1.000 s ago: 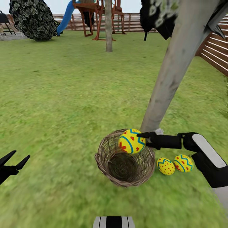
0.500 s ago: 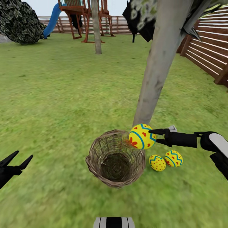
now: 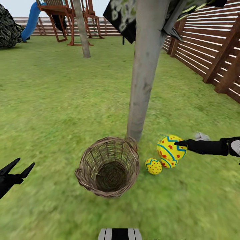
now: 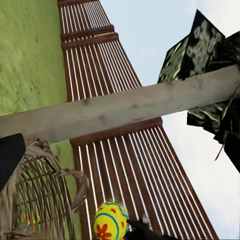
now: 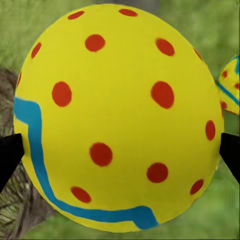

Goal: Take the three Easter eggs out of the wicker basket on the lawn in the garden, then place them on the lawn next to a single tree (choose any tree) so that all three eggs are next to the same tree and none are left in the basket.

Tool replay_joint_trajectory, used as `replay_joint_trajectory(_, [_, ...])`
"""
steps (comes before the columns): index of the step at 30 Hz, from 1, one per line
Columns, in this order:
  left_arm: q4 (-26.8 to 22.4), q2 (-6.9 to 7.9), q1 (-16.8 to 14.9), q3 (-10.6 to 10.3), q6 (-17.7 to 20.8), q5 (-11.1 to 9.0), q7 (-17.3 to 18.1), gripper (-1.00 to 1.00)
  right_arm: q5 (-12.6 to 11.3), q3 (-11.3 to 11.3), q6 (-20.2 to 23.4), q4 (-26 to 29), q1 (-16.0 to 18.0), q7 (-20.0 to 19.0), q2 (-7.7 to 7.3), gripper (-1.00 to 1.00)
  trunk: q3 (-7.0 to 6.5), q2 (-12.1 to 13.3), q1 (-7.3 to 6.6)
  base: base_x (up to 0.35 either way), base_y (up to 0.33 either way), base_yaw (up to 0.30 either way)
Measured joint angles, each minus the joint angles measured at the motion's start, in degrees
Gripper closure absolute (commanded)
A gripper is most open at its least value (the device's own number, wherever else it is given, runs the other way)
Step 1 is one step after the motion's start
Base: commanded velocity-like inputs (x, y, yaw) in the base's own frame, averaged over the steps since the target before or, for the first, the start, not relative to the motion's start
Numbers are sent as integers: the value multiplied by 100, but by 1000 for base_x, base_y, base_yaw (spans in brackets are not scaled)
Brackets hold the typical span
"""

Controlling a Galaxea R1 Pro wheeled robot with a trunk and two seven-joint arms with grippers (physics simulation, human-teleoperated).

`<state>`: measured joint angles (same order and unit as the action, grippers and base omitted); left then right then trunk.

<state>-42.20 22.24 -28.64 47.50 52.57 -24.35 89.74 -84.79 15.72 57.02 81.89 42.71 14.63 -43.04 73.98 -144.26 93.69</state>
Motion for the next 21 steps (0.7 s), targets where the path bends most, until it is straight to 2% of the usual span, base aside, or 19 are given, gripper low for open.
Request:
replay_joint_trajectory(1, [-8, -14, 0, 0, 0, 0, 0, -100, 229, -2, -2, -2, 0, 118, 2, 100, 0, 0, 0, 0, 0, -279])
replay_joint_trajectory(2, [-16, -45, 0, 0, 0, 0, 0, -100, 635, -4, -3, -2, 0, 415, 17, 100, 0, 0, 0, 0, 0, -279])
replay_joint_trajectory(3, [-165, -158, 1, 0, 0, 4, 0, -100, 1275, -13, -10, -1, 0, 1090, 34, 100, 0, 0, 0, 0, 0, -279])
replay_joint_trajectory(5, [-582, -384, 0, -19, 6, 12, 0, -100, 1751, -13, -322, -8, -6, 2083, 59, 100, 0, 0, 0, 0, 0, -278])
replay_joint_trajectory(6, [-649, -442, 0, -88, 7, 16, 0, -100, 1843, -10, -482, -9, -8, 2385, 67, 100, 1, 0, 0, 0, 0, -271])
replay_joint_trajectory(8, [-716, -499, 0, -436, -3, 13, 1, -100, 2180, 9, -1038, -10, -9, 2914, 87, 100, 6, 0, 0, 0, 0, -264])
replay_joint_trajectory(9, [-728, -516, 0, -613, -12, 10, 1, -100, 2489, 24, -1337, -15, -10, 3156, 183, 100, 9, 0, 0, 0, 0, -258])
replay_joint_trajectory(10, [-736, -529, -1, -705, -15, 7, 1, -100, 2775, 32, -1473, -43, -11, 3340, 313, 100, 14, 0, 0, 0, 0, -237])
replay_joint_trajectory(12, [-799, -600, -1, -793, -16, 5, 1, -100, 3640, 37, -1596, -107, -11, 3620, 827, 100, 25, 0, 1, 0, 0, -170])
replay_joint_trajectory(14, [-888, -694, 0, -813, -8, 3, 1, -100, 4810, 40, -1641, -170, -9, 3659, 1553, 100, 30, 0, 1, 0, 0, -14])
replay_joint_trajectory(15, [-927, -711, 0, -815, -1, 1, 1, -100, 5087, 49, -1637, -201, -8, 3658, 1784, 100, 30, 0, 0, 0, 0, 189])
replay_joint_trajectory(16, [-1082, -719, 2, -818, 9, -5, 0, -100, 5283, 98, -1638, -255, -6, 3657, 1954, 100, 31, 0, 0, 0, -135, 256])
replay_joint_trajectory(17, [-1291, -774, 2, -844, 16, -11, 0, -100, 5384, 252, -1640, -320, -5, 3658, 2039, 100, 31, 0, 0, 0, -242, 275])
replay_joint_trajectory(19, [-1505, -1016, 3, -1024, 30, -5, 1, -100, 5446, 561, -1675, -351, -4, 3664, 2091, 100, 31, 0, 0, 0, -303, 285])
replay_joint_trajectory(21, [-1750, -1123, 3, -1340, 51, -5, 1, -100, 5469, 810, -1704, -358, -5, 3680, 2201, 100, 31, 0, 0, 0, -325, 288])
